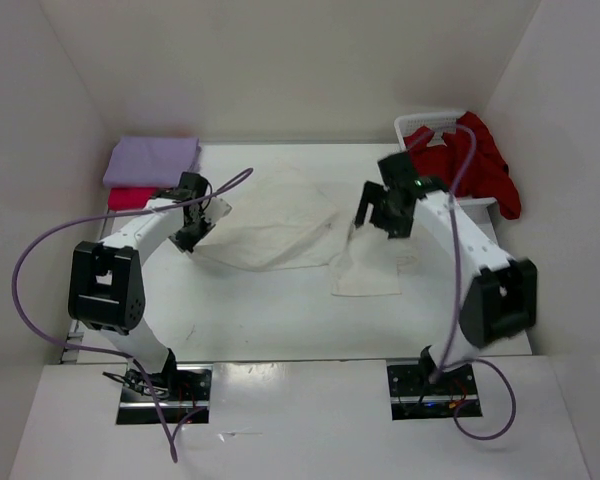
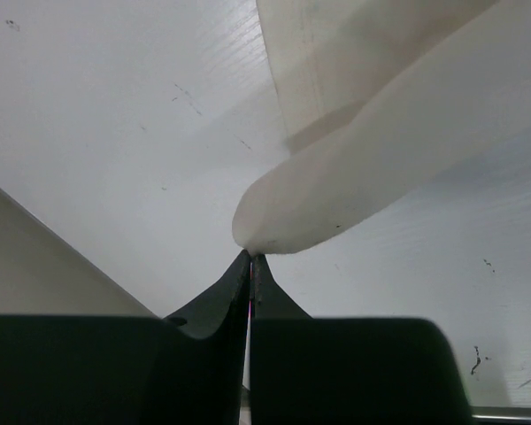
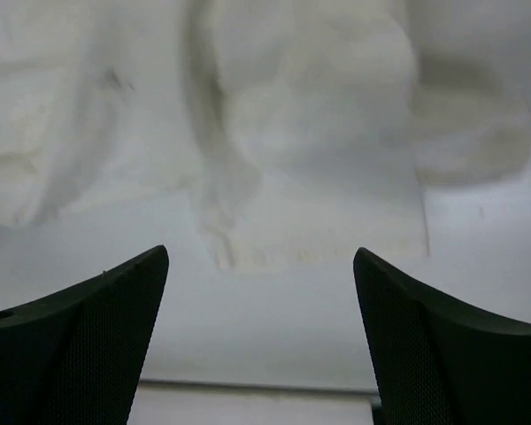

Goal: Fold and stack the t-shirts
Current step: Flatten out the tshirt

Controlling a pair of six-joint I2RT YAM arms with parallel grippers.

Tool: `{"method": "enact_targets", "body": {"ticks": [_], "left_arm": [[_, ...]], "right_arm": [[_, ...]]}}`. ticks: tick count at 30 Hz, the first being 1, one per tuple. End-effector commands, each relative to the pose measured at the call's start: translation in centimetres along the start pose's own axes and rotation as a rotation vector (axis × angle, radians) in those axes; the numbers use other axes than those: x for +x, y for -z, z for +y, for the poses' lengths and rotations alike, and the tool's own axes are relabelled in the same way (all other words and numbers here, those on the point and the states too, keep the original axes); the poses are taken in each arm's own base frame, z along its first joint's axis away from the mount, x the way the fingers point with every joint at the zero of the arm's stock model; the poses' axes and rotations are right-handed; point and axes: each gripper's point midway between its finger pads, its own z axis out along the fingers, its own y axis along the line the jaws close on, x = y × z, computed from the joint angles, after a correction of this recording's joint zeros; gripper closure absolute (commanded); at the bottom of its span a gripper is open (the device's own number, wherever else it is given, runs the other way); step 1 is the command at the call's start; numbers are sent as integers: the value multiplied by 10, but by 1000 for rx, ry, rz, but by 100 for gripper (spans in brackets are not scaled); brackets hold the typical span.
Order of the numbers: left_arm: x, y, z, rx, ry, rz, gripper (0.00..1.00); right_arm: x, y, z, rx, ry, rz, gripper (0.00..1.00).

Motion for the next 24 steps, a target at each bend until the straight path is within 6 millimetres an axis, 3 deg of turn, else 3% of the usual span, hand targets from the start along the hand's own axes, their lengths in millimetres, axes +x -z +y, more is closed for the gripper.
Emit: {"method": "enact_targets", "body": {"ticks": [1, 2, 5, 8, 13, 17, 19, 20, 22, 23, 24], "left_arm": [[3, 3, 6, -14, 32, -8, 100], [4, -1, 9, -16, 41, -5, 100], [13, -2, 20, -30, 68, 12, 100], [15, -4, 21, -38, 56, 17, 100], [16, -8, 17, -36, 58, 2, 100], [17, -13, 11, -7, 55, 5, 100], [16, -16, 11, -7, 55, 5, 100], [16, -16, 11, -7, 55, 5, 100], [16, -16, 11, -7, 64, 5, 100], [16, -16, 11, -7, 64, 5, 100], [18, -17, 13, -9, 73, 8, 100]], "right_arm": [[46, 21, -31, 20, -200, -29, 10], [82, 7, -45, 55, -256, 42, 12], [111, -2, -66, 113, -323, 59, 17], [108, -14, -70, 155, -361, 66, 17], [145, -67, -102, 346, -373, 199, 17], [152, -81, -107, 366, -399, 213, 19], [142, -82, -110, 368, -394, 183, 32], [144, -84, -113, 377, -392, 193, 59], [138, -86, -111, 368, -368, 189, 89], [138, -86, -111, 368, -368, 190, 100], [134, -85, -109, 360, -356, 184, 100]]}}
